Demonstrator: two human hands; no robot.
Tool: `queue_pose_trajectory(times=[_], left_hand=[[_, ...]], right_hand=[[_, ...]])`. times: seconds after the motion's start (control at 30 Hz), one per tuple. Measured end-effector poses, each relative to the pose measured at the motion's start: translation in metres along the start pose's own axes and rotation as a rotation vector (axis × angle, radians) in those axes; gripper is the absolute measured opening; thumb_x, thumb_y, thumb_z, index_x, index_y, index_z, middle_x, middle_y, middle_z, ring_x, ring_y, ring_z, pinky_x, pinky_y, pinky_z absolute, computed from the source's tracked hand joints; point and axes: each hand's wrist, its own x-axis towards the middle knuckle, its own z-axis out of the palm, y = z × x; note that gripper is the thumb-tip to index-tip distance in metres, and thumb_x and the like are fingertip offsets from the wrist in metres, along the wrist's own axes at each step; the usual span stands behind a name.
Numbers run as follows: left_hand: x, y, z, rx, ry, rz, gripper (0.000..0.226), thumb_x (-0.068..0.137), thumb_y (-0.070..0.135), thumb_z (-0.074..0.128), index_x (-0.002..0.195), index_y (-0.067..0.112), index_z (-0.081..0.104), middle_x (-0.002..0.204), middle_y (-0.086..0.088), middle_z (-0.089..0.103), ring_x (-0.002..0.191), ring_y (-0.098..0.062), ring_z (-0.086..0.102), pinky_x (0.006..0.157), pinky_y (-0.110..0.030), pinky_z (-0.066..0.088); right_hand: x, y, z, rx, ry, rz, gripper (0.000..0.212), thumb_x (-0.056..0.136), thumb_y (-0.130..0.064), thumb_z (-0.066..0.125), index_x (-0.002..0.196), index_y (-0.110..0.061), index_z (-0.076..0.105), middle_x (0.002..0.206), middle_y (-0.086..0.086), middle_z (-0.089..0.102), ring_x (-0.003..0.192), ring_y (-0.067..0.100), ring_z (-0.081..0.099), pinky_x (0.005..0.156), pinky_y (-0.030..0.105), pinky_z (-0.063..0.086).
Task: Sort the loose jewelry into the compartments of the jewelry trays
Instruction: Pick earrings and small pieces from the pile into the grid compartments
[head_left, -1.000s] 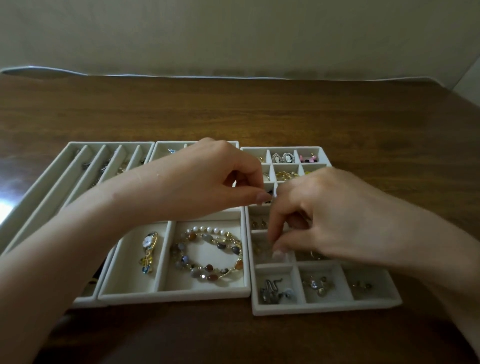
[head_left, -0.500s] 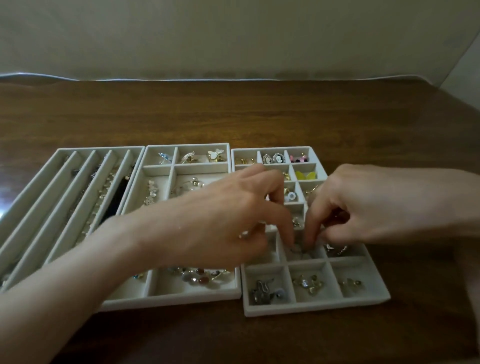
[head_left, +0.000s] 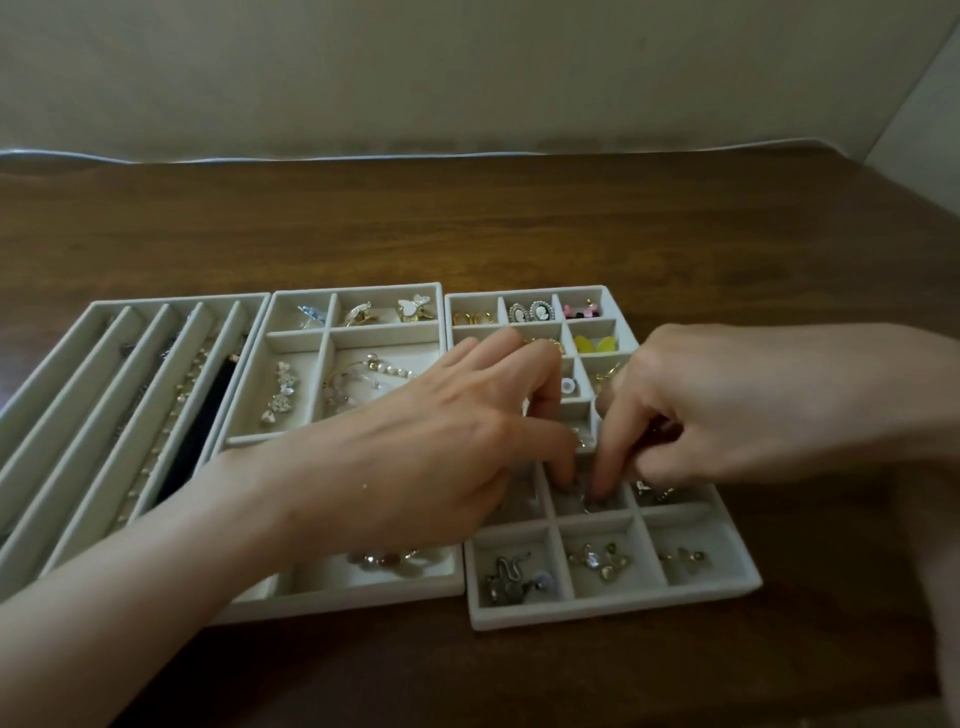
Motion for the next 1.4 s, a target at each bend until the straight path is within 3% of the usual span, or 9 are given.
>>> queue_pose_trajectory(times=[0.17, 0.5, 0.63, 0.7, 0.87, 1.13, 1.23, 1.4], left_hand=[[0.0, -0.003, 0.0, -0.014, 0.001, 0.003, 0.045, 0.074, 0.018, 0.029, 0.097, 0.033, 0.065, 0.095, 0.005, 0.042, 0.087, -0.007, 0.032, 0.071, -0.016, 0.032], [0.0, -0.007, 0.002, -0.053, 0.012, 0.014, 0.042, 0.075, 0.018, 0.032, 0.099, 0.036, 0.062, 0.097, 0.01, 0.038, 0.088, 0.0, 0.027, 0.081, -0.008, 0.028], [0.001, -0.005, 0.001, -0.099, 0.062, -0.029, 0.038, 0.079, 0.02, 0.032, 0.103, 0.033, 0.059, 0.099, 0.014, 0.038, 0.091, 0.001, 0.031, 0.08, -0.01, 0.031], [0.002, -0.005, 0.002, -0.118, 0.102, -0.058, 0.036, 0.08, 0.02, 0.033, 0.103, 0.03, 0.058, 0.099, 0.015, 0.039, 0.091, -0.001, 0.035, 0.082, -0.011, 0.032], [0.006, -0.003, -0.001, -0.225, 0.201, -0.112, 0.025, 0.084, 0.027, 0.04, 0.101, 0.029, 0.058, 0.099, 0.014, 0.046, 0.097, -0.008, 0.045, 0.083, -0.021, 0.038], [0.024, 0.005, -0.009, -0.235, 0.174, -0.183, 0.02, 0.086, 0.034, 0.04, 0.095, 0.032, 0.057, 0.095, 0.017, 0.049, 0.092, 0.001, 0.043, 0.082, -0.015, 0.038], [0.032, 0.01, -0.012, -0.257, 0.117, -0.236, 0.019, 0.081, 0.038, 0.043, 0.093, 0.035, 0.057, 0.092, 0.022, 0.046, 0.091, 0.006, 0.043, 0.077, -0.006, 0.035], [0.043, 0.019, -0.012, -0.361, 0.107, -0.279, 0.014, 0.08, 0.026, 0.065, 0.089, 0.029, 0.056, 0.082, 0.019, 0.051, 0.082, 0.006, 0.047, 0.068, -0.005, 0.037]], right_hand=[[-0.001, 0.001, -0.001, 0.011, 0.03, 0.01, 0.029, 0.09, -0.016, 0.056, 0.096, -0.04, 0.071, 0.099, -0.023, 0.066, 0.094, 0.003, 0.062, 0.085, 0.032, 0.054], [-0.013, 0.014, -0.012, 0.094, 0.134, -0.035, 0.023, 0.085, -0.021, 0.062, 0.089, -0.041, 0.072, 0.087, -0.033, 0.063, 0.091, -0.01, 0.058, 0.081, 0.023, 0.052], [-0.017, 0.025, -0.014, 0.08, 0.13, -0.014, 0.014, 0.079, -0.033, 0.066, 0.088, -0.042, 0.071, 0.094, -0.018, 0.066, 0.091, 0.002, 0.06, 0.081, 0.034, 0.053], [-0.016, 0.029, -0.007, 0.107, 0.147, -0.019, 0.011, 0.077, -0.035, 0.068, 0.086, -0.041, 0.071, 0.09, -0.015, 0.066, 0.084, 0.001, 0.059, 0.075, 0.032, 0.053], [-0.021, 0.031, 0.018, 0.245, 0.298, -0.013, 0.011, 0.077, -0.032, 0.071, 0.085, -0.039, 0.069, 0.085, -0.008, 0.063, 0.077, 0.003, 0.057, 0.068, 0.026, 0.049], [-0.016, 0.03, 0.044, 0.16, 0.508, -0.027, 0.009, 0.076, -0.035, 0.07, 0.085, -0.035, 0.069, 0.083, -0.01, 0.067, 0.077, 0.003, 0.06, 0.069, 0.029, 0.052], [-0.017, 0.028, 0.048, 0.162, 0.53, -0.038, 0.007, 0.078, -0.031, 0.069, 0.084, -0.034, 0.067, 0.077, -0.007, 0.064, 0.071, 0.002, 0.059, 0.063, 0.022, 0.05], [-0.023, 0.034, 0.043, 0.633, 0.604, 0.007, 0.007, 0.069, -0.027, 0.074, 0.074, -0.029, 0.07, 0.072, -0.004, 0.065, 0.062, 0.001, 0.055, 0.055, 0.011, 0.043]])
